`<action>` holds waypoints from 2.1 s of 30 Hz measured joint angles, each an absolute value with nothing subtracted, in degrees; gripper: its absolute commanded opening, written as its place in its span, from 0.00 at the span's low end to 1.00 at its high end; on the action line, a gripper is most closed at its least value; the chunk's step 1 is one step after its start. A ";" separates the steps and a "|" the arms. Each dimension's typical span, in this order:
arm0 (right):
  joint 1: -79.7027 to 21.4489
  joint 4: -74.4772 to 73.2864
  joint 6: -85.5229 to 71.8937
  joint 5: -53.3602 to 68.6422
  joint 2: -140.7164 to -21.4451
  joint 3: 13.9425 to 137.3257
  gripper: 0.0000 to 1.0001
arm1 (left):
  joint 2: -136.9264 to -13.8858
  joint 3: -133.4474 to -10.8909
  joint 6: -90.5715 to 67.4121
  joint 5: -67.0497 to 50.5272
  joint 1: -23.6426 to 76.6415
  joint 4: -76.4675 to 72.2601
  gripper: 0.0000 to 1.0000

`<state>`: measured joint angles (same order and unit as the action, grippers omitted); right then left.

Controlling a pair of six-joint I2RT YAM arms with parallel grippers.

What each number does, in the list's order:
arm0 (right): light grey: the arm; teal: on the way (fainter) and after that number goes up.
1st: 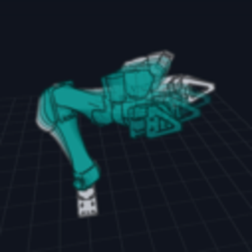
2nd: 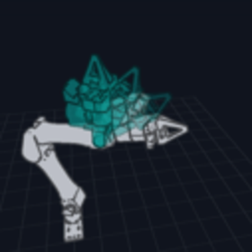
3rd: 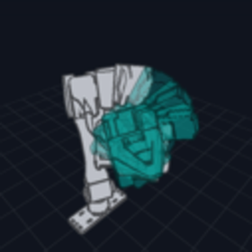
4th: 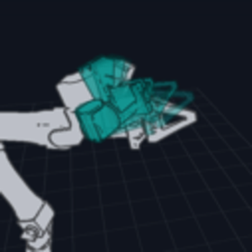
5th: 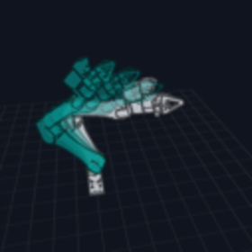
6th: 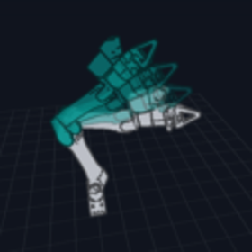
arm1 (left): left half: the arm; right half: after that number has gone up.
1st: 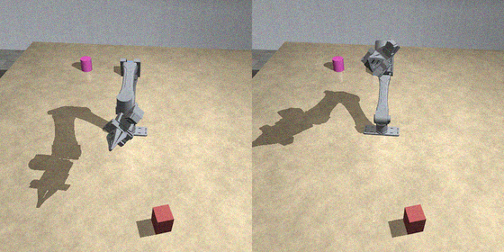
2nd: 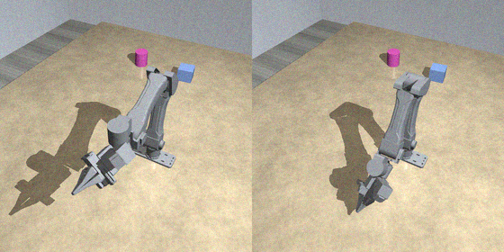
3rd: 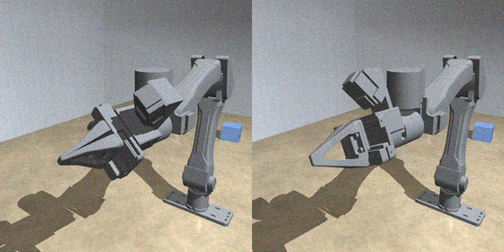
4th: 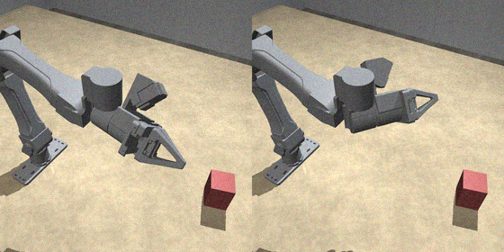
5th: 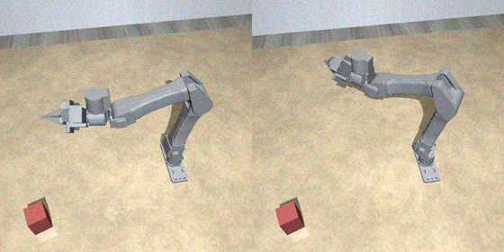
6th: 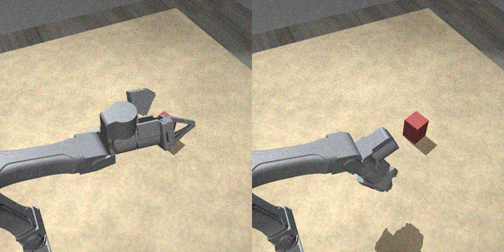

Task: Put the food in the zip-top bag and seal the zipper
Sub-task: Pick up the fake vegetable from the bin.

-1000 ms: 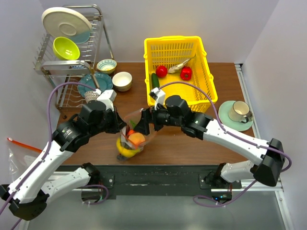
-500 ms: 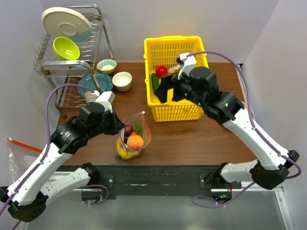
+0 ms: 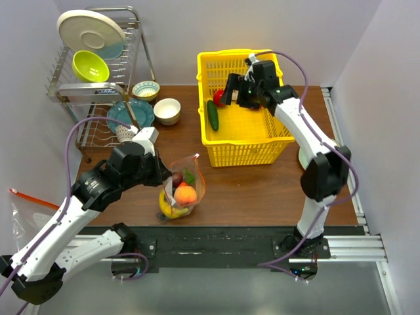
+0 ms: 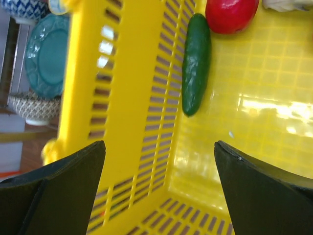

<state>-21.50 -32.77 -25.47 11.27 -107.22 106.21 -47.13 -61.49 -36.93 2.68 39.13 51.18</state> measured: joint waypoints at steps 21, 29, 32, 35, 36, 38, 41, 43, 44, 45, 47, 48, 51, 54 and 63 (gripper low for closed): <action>-18.37 -21.28 -36.58 19.33 -144.84 125.58 0.80 | -49.21 -61.45 -38.04 2.09 39.13 51.77 0.00; -18.37 -18.44 -38.13 20.84 -146.58 126.50 0.66 | -48.58 -61.45 -38.41 2.15 39.13 51.96 0.00; -18.37 -17.91 -38.87 22.17 -147.35 126.82 0.66 | -48.40 -61.45 -38.41 2.17 39.13 51.99 0.00; -18.37 -17.82 -39.07 22.74 -147.61 127.09 0.67 | -48.34 -61.45 -38.39 2.22 39.13 52.01 0.00; -18.37 -17.85 -39.07 22.85 -147.61 127.13 0.67 | -48.34 -61.45 -38.39 2.31 39.13 52.01 0.00; -18.39 -18.06 -39.05 23.18 -147.61 127.20 0.68 | -48.29 -61.45 -38.39 2.50 39.13 52.07 0.00; -18.55 -18.46 -39.07 23.59 -147.61 127.28 0.66 | -48.27 -61.45 -38.37 2.81 39.13 52.25 0.00; -18.63 -18.48 -39.22 23.81 -147.61 127.28 0.61 | -48.27 -61.45 -38.37 2.85 39.13 52.36 0.00; -18.65 -18.48 -39.48 24.05 -147.61 127.28 0.57 | -48.25 -61.45 -38.37 2.85 39.13 52.38 0.00; -18.70 -18.41 -39.81 24.51 -147.65 127.28 0.54 | -48.25 -61.45 -38.37 2.85 39.13 52.40 0.00; -18.72 -18.41 -40.56 25.76 -147.70 127.26 0.45 | -48.18 -61.49 -38.37 2.85 39.13 52.42 0.00; -18.72 -18.48 -40.99 26.22 -147.72 127.26 0.43 | -48.10 -61.52 -38.37 2.85 39.13 52.42 0.00; -18.37 -18.26 -42.04 27.73 -147.65 127.26 0.38 | -47.70 -61.58 -38.37 3.01 39.13 52.60 0.00; -18.09 -18.41 -42.89 28.95 -146.91 127.26 0.34 | -47.20 -61.67 -38.37 3.27 39.13 53.19 0.00; -17.17 -20.18 -41.23 29.65 -133.10 125.40 0.33 | -46.00 -61.71 -38.35 3.51 39.13 54.22 0.00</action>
